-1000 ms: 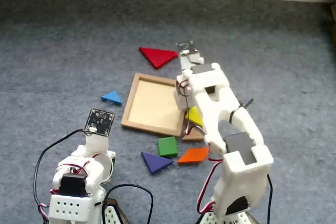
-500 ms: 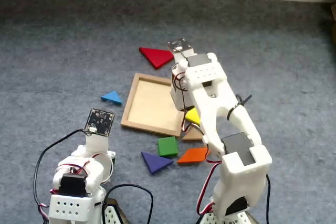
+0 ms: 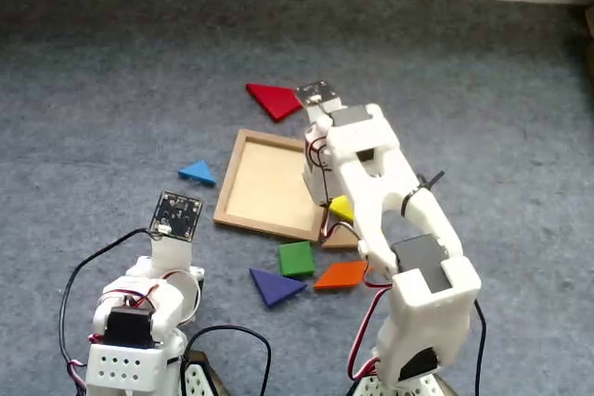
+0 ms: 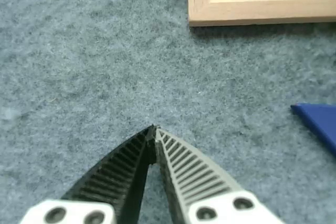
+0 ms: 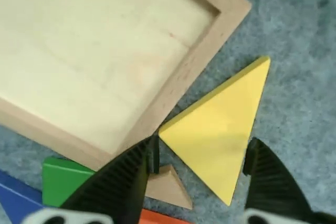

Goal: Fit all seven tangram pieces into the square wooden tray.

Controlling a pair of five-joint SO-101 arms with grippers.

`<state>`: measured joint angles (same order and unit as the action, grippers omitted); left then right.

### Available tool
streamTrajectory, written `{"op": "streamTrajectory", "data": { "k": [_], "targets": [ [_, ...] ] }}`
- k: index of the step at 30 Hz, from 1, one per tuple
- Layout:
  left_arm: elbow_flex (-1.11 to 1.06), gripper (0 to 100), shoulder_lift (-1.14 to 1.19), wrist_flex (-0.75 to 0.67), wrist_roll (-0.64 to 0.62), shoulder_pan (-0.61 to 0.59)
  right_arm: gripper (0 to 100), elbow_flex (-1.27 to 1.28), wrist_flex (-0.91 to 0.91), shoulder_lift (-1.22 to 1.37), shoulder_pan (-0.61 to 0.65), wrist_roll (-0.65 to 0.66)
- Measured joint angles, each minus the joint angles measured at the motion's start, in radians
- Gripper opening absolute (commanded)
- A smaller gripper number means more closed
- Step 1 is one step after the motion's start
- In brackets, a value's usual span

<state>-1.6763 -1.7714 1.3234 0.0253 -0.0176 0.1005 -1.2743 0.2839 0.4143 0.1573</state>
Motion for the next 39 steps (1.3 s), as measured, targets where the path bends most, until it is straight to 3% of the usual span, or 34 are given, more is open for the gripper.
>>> {"op": "streamTrajectory", "data": {
  "k": [4, 25, 31, 39],
  "targets": [
    [0.0, 0, 0.0, 0.0, 0.0, 0.0, 36.7, 0.002, 0.006, 0.0, 0.0, 0.002],
    [0.0, 0, 0.0, 0.0, 0.0, 0.0, 36.8, 0.0, 0.006, 0.103, -0.015, 0.003],
    [0.0, 0, 0.0, 0.0, 0.0, 0.0, 29.4, 0.0, 0.009, 0.103, -0.015, 0.003],
    [0.0, 0, 0.0, 0.0, 0.0, 0.0, 29.2, 0.002, 0.026, 0.103, -0.015, 0.003]
  ]
}}
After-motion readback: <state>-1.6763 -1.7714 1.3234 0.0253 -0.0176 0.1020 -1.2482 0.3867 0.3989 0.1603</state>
